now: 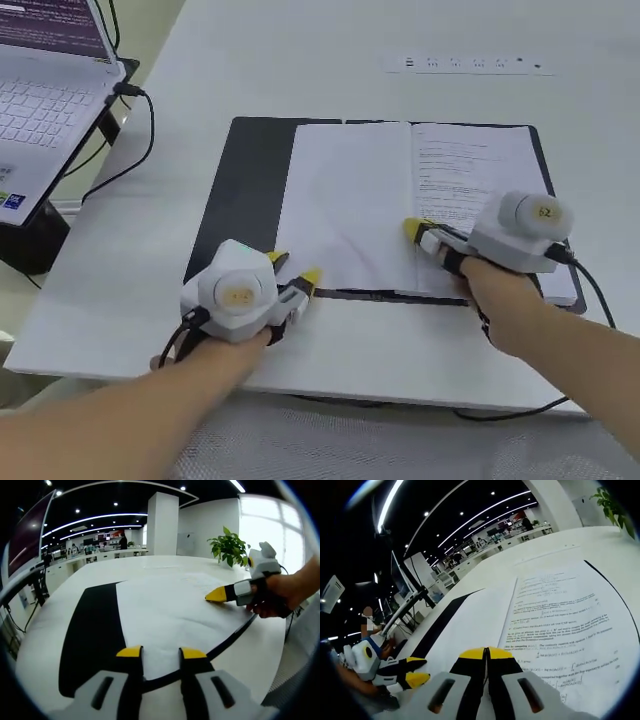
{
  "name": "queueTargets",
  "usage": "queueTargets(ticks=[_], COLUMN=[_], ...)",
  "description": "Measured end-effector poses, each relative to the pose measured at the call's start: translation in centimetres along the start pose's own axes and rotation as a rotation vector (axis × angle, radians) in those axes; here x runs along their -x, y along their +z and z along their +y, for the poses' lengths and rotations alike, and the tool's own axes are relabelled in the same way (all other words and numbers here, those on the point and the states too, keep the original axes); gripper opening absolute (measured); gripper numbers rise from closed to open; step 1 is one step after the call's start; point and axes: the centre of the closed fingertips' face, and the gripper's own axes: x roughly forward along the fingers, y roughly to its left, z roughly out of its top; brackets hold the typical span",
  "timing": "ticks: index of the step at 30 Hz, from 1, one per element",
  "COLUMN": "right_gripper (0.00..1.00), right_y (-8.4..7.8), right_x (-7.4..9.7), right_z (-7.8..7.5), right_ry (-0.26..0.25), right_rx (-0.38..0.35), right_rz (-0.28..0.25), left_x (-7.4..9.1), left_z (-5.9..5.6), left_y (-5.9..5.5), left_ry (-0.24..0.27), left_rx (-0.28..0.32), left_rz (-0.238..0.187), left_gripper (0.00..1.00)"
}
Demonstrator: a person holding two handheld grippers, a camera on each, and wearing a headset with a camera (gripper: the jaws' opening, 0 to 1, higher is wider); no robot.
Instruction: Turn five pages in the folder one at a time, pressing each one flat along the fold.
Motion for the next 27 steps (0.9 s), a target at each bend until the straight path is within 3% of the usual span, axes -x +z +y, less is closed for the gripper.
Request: queueTargets(ticks=[16, 27], right_gripper=[0.0, 0.0], right_y=[-3.0, -5.3], right_x=[2.9, 4.9], right_z=[1.1, 1.7], right_ry=[0.027, 0.073], right_rx=[0.001, -0.039], right_rz=[0.039, 0.137], left_x=[0.2, 0.3], left_z=[-0.1, -0.1], left_y=[-0.1, -0.1], left_ry=[0.002, 0.005], left_rx=[0.008, 0.011], left_rz=[0.0, 0.001], left_gripper=[0.27, 0.27])
